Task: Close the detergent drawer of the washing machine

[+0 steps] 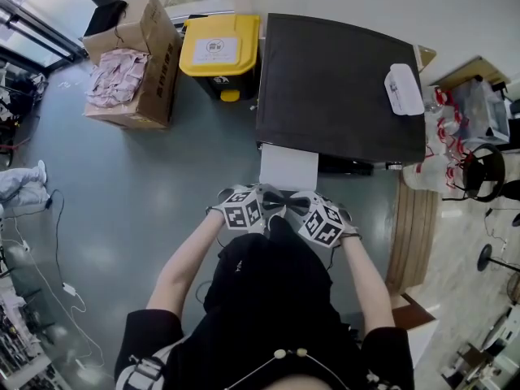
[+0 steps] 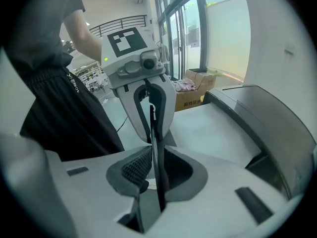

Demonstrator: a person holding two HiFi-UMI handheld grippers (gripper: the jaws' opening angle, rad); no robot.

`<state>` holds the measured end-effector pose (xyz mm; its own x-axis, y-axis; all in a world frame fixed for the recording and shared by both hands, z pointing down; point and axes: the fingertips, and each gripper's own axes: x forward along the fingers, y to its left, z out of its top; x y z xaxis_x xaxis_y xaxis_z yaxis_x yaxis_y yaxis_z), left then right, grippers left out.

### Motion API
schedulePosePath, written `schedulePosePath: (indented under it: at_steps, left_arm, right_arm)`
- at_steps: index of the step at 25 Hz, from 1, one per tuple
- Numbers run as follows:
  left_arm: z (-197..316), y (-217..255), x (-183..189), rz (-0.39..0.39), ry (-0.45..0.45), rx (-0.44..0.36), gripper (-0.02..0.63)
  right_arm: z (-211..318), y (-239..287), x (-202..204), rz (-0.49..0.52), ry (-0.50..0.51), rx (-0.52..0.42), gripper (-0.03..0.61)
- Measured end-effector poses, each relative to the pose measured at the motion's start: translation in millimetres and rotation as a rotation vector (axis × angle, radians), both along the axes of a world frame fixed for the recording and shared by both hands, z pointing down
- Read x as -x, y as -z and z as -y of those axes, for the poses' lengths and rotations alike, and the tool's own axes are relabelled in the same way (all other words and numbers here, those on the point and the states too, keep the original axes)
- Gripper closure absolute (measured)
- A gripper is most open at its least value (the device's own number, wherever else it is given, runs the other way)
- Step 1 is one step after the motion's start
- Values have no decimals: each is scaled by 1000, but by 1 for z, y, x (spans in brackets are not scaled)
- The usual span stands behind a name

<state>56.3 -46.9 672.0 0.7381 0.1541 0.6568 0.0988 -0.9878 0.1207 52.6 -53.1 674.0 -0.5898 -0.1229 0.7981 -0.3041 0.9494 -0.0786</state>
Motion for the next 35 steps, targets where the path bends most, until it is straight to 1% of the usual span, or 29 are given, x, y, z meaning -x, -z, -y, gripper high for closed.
schedulePosePath:
  at_steps: [1, 5, 7, 13, 20, 24, 27, 35]
  left_arm:
    - [-2, -2, -1, 9, -14, 4, 572]
    - [-5, -6, -5, 54, -57, 24, 581]
    - [-5, -7, -4, 64, -64, 42, 581]
    - [-4, -6, -5, 69, -59, 65, 581]
    - [-2, -8, -3, 89, -75, 106, 581]
    - [2, -9, -3, 88, -54, 112, 580]
    - [4, -9, -3, 88, -56, 113, 580]
    - [20, -6, -4, 83, -42, 112, 580]
  right_arm:
    - [-1, -1, 1, 1, 6, 9, 499]
    - [-3, -5, 1, 2, 36, 40, 512]
    - [-4, -5, 2, 9, 45, 53, 522]
    - [-4, -5, 2, 8, 57, 91, 529]
    - [-2, -6, 4, -9, 63, 97, 532]
    - [1, -7, 4, -8, 59, 104, 531]
    - [3, -7, 3, -8, 62, 109, 531]
    - [19, -5, 3, -10, 50, 93, 532]
